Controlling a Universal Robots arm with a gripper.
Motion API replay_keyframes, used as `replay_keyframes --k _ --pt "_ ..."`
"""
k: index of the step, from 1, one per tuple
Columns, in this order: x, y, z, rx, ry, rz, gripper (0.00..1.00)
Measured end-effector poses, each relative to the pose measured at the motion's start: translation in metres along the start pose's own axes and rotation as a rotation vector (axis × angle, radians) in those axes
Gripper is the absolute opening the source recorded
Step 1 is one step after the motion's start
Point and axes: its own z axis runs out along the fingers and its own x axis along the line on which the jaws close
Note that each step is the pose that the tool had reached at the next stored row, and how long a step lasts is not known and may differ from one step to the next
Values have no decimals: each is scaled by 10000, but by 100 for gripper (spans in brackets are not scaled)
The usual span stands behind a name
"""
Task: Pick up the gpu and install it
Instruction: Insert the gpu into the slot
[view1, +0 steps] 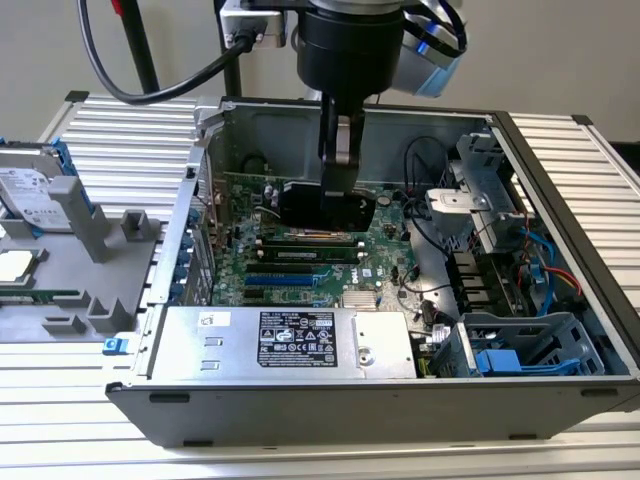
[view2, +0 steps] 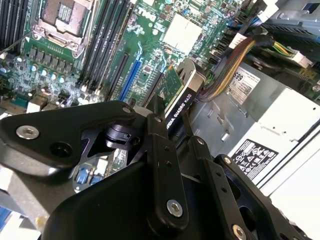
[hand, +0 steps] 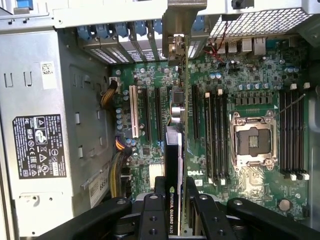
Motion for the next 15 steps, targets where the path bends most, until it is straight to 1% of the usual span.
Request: replay_keyframes --k 15 --pt "-2 1 50 3 34 -1 0"
